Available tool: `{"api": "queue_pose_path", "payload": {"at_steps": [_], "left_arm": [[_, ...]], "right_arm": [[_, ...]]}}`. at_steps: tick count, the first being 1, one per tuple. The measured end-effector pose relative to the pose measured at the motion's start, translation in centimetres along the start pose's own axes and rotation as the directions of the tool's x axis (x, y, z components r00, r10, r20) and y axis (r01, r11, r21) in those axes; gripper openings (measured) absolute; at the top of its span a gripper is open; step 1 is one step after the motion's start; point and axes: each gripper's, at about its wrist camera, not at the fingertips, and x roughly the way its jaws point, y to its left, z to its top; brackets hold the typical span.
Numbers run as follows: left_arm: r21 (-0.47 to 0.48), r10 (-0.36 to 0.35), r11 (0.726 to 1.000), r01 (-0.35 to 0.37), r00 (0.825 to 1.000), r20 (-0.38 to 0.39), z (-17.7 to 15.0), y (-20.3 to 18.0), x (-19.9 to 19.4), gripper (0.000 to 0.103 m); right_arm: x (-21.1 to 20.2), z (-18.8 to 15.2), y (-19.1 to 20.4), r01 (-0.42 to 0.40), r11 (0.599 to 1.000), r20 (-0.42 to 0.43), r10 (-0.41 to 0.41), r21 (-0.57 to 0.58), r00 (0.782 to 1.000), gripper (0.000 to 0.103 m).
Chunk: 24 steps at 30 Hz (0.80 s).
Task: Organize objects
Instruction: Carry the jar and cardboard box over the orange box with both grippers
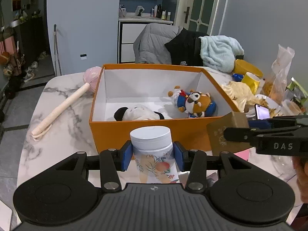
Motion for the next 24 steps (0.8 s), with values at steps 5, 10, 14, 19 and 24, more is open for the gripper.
{"api": "queue_pose_path", "payload": {"at_steps": [5, 10, 14, 19, 24], "left_arm": [[-0.007, -0.026, 1.000, 0.026, 0.999, 0.018, 0.4, 0.1, -0.6, 0.053], [-0.046, -0.069, 0.996, 0.072, 0.995, 0.078, 2.1, 0.3, -2.3, 0.053], [-0.026, -0.057, 0.998, 0.061, 0.992, 0.113, 4.4, -0.4, -2.7, 0.053], [-0.038, -0.052, 0.998, 0.057, 0.991, 0.120, 7.0, -0.8, -1.5, 0.053], [-0.062, -0.017, 0.998, 0.023, 0.994, 0.110, 9.5, -0.4, 0.8, 0.053]], "right_arm": [[-0.3, 0.4, 0.8, -0.006, 1.000, 0.016, 0.006, -0.006, 1.000, 0.051], [-1.5, 1.7, 1.5, -0.018, 1.000, 0.066, 0.019, -0.017, 0.998, 0.050], [-2.3, 3.6, 2.0, -0.020, 0.999, 0.116, 0.023, -0.026, 0.993, 0.050], [-2.2, 5.9, 1.6, -0.009, 1.000, 0.148, 0.011, -0.013, 0.989, 0.050], [0.2, 8.8, 0.5, -0.003, 0.999, 0.150, -0.004, 0.049, 0.989, 0.050]]}}
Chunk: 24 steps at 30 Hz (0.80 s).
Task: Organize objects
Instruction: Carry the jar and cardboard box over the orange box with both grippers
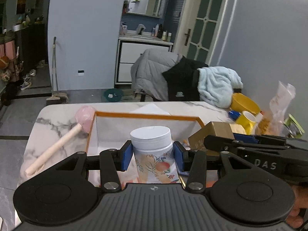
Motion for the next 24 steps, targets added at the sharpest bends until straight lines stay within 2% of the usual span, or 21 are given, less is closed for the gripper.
{"api": "queue_pose_path", "payload": {"at_steps": [5, 12, 18, 24], "left_arm": [[0.006, 0.030, 1.000, -0.030, 0.998, -0.046, 1.6, 0.7, 3.0, 0.053], [-0.036, 0.066, 0.997, -0.070, 0.991, -0.114, 2.0, 3.0, 7.1, 0.053], [-0.033, 0.106, 0.993, -0.114, 0.978, -0.180, 1.8, 4.4, 10.5, 0.053], [0.006, 0.156, 0.987, -0.160, 0.955, -0.251, 1.3, 4.7, 13.5, 0.052]], "right_arm": [[4.7, 1.2, -0.9, 0.023, 0.999, -0.043, -0.021, 0.039, 0.999, 0.050], [10.3, 0.3, -1.5, 0.023, 0.998, -0.127, -0.016, 0.057, 0.992, 0.050], [12.9, -0.5, -0.9, 0.008, 1.000, -0.183, -0.007, 0.007, 0.983, 0.050], [14.8, -1.7, -0.4, 0.018, 1.000, -0.237, -0.023, -0.025, 0.971, 0.050]]}}
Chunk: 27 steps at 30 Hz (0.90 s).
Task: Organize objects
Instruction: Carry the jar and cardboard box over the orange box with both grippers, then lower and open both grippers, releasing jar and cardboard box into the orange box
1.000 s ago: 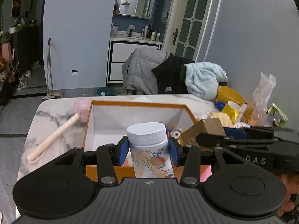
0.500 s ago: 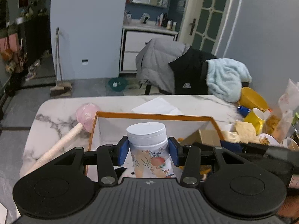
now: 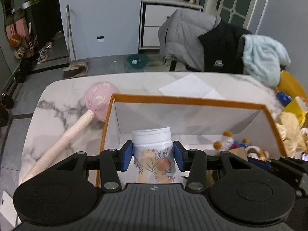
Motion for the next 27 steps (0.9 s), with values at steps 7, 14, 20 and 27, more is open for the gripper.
{"api": "queue_pose_path", "payload": {"at_steps": [7, 14, 20, 27], "left_arm": [[0.068, 0.069, 0.996, -0.066, 0.996, -0.052, -1.0, -0.9, 2.4, 0.052], [0.082, 0.079, 0.994, -0.076, 0.997, -0.027, -1.0, -0.8, 2.1, 0.054], [0.084, 0.094, 0.992, -0.093, 0.995, -0.010, -0.9, -0.5, 1.9, 0.065], [0.094, 0.100, 0.991, -0.099, 0.995, -0.010, -1.2, -0.4, 1.2, 0.065]], "right_arm": [[1.8, -0.5, 0.1, 0.030, 1.000, -0.037, -0.030, -0.004, 0.999, 0.050], [2.2, -0.6, -0.1, 0.039, 0.999, -0.034, -0.039, -0.004, 0.999, 0.050], [1.8, -0.6, -0.2, 0.037, 0.999, -0.018, -0.036, 0.004, 0.999, 0.050], [1.1, -0.4, -0.5, 0.037, 0.999, 0.001, -0.037, 0.024, 0.999, 0.054]]}}
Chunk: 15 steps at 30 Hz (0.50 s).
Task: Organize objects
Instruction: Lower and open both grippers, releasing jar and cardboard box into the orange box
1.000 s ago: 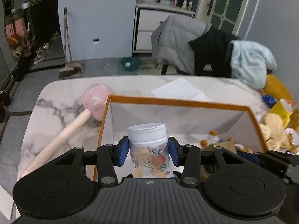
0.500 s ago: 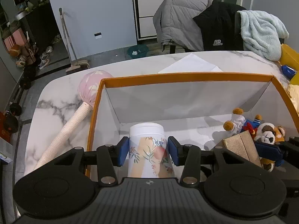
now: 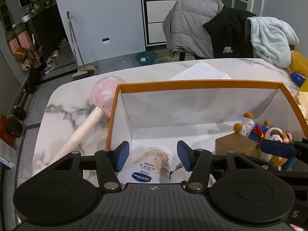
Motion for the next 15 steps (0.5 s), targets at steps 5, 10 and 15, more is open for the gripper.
{"api": "queue_pose_path", "payload": {"at_steps": [5, 10, 15], "left_arm": [[0.005, 0.010, 1.000, -0.010, 1.000, 0.015, 0.0, 0.0, -1.3, 0.065], [-0.019, -0.006, 1.000, 0.007, 1.000, 0.026, -0.5, 0.3, -2.6, 0.065], [-0.032, -0.011, 0.999, 0.013, 0.999, 0.050, -1.5, 0.3, -4.6, 0.065]], "right_arm": [[-1.0, 0.3, -0.4, -0.007, 1.000, 0.020, 0.007, 0.014, 1.000, 0.054], [-2.8, 0.0, -0.8, -0.024, 0.999, 0.043, 0.023, 0.026, 0.999, 0.054], [-4.7, -0.5, -0.8, -0.039, 0.999, 0.058, 0.039, 0.012, 0.998, 0.054]]}}
